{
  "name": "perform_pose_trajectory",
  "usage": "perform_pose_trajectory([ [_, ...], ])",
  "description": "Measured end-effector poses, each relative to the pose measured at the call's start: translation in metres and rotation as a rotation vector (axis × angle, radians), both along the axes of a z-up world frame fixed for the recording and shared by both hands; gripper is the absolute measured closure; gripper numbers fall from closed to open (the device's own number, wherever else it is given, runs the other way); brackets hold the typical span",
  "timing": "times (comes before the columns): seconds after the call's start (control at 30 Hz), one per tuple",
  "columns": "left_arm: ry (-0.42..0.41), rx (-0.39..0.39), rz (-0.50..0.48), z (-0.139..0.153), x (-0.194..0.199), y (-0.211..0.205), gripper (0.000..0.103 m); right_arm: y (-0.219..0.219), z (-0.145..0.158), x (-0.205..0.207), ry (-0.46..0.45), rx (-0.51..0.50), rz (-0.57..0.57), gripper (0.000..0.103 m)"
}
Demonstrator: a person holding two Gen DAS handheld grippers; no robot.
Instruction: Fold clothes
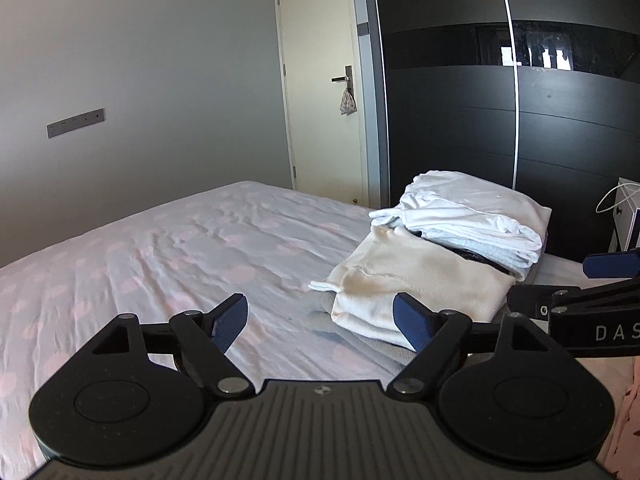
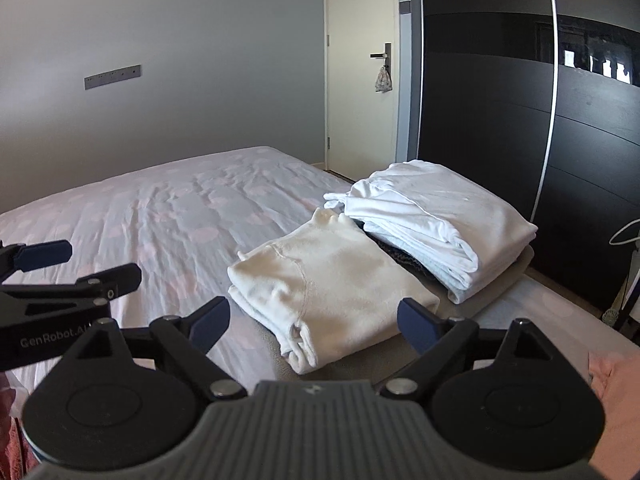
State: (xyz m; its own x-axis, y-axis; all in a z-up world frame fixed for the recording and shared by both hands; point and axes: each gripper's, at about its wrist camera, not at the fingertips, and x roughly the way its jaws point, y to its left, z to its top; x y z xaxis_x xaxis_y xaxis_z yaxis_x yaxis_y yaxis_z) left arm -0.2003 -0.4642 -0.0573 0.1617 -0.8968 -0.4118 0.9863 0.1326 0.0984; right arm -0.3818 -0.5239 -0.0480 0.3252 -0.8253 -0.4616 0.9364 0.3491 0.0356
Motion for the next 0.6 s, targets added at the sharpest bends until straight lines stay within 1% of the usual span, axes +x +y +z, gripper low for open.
perform_pose_trajectory([
  [0.1,0.003,-0.016,0.024,0.003,0.001,0.014,0.023,0.015,-0.003,0.002,-0.008,0.022,-0.029,0.011],
  [0.17,0.022,-0.018,0.026,0.004,0.003,0.020,0.022,0.025,-0.005,0.004,-0.004,0.045,-0.027,0.011],
  [0.33,0.119,0.028,0.022,0.000,0.012,0.025,0.022,0.046,-0.011,0.009,-0.006,0.076,-0.041,0.011],
  [0.37,0.127,0.035,0.023,-0.002,0.012,0.025,0.022,0.049,-0.012,0.010,-0.004,0.083,-0.044,0.011],
  [0.5,0.100,0.059,0.025,-0.008,0.008,0.024,0.022,0.058,-0.019,0.013,-0.006,0.111,-0.031,0.011],
  [0.6,0.097,0.067,0.014,-0.011,0.004,0.023,0.022,0.060,-0.022,0.013,-0.010,0.113,-0.032,0.011],
])
